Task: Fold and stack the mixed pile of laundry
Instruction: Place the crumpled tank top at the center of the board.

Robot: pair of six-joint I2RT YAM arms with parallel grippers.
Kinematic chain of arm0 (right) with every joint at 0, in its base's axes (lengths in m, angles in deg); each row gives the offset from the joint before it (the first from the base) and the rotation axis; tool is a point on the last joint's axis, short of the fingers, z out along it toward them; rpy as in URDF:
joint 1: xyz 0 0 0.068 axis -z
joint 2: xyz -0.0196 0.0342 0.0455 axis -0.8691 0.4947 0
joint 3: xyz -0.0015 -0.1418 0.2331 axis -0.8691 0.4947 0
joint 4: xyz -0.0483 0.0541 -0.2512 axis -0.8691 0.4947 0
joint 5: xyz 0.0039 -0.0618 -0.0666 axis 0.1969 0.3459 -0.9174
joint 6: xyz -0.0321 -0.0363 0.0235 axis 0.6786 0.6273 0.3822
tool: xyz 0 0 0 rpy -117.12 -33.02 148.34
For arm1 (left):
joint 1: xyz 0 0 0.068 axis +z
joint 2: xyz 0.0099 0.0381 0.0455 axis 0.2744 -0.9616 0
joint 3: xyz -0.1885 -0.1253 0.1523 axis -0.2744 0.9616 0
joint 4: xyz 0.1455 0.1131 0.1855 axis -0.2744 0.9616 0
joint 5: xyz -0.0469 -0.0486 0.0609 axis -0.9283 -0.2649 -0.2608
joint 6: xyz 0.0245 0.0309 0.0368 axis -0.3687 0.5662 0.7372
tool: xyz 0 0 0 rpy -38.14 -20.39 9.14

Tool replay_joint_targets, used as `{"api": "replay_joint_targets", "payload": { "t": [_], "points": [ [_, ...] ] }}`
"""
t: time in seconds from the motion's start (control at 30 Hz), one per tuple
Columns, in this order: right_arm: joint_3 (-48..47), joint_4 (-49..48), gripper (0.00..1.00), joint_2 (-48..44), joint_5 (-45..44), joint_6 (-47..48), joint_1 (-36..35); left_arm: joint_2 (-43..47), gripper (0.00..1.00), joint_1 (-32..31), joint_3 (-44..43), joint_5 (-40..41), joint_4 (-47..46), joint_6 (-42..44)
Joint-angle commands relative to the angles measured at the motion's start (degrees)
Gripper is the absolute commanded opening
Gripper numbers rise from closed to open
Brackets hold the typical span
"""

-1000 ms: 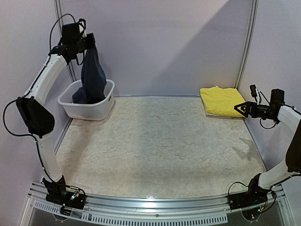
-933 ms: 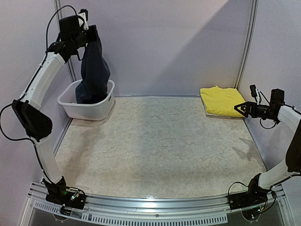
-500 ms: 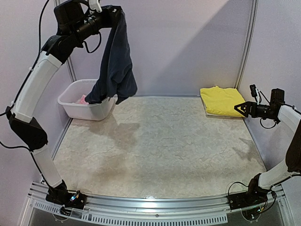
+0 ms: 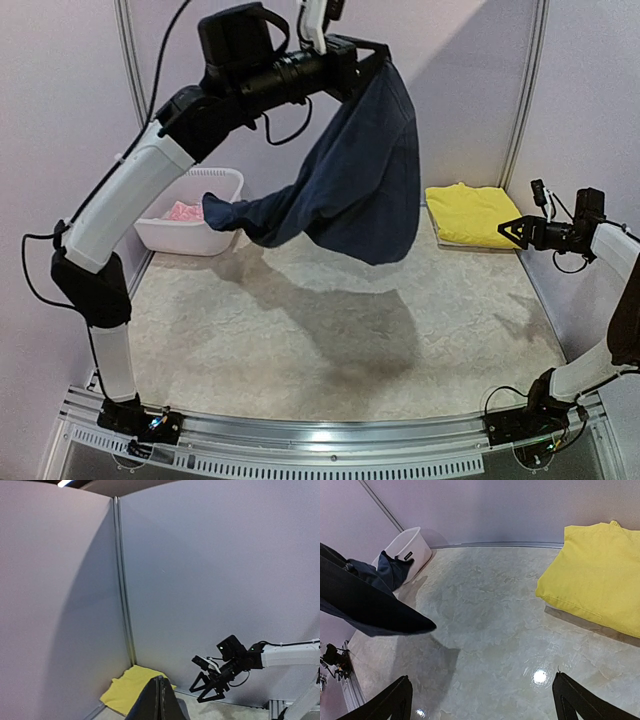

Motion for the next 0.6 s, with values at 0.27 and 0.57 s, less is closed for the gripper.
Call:
{"api": "replay_joint_targets", "payload": {
  "t": [0.27, 0.57],
  "points": [
    [-2.91, 2.77, 0.99, -0.48, -0.53, 2.39, -0.01, -12.2, 0.69, -0.39, 6.76, -2.96, -1.42, -8.19],
    [-4.1, 5.66, 0.96, -11.02, -9.27, 7.69, -8.44, -3.62, 0.74, 13.06, 23.98, 7.39, 12.89, -18.69]
  ]
}}
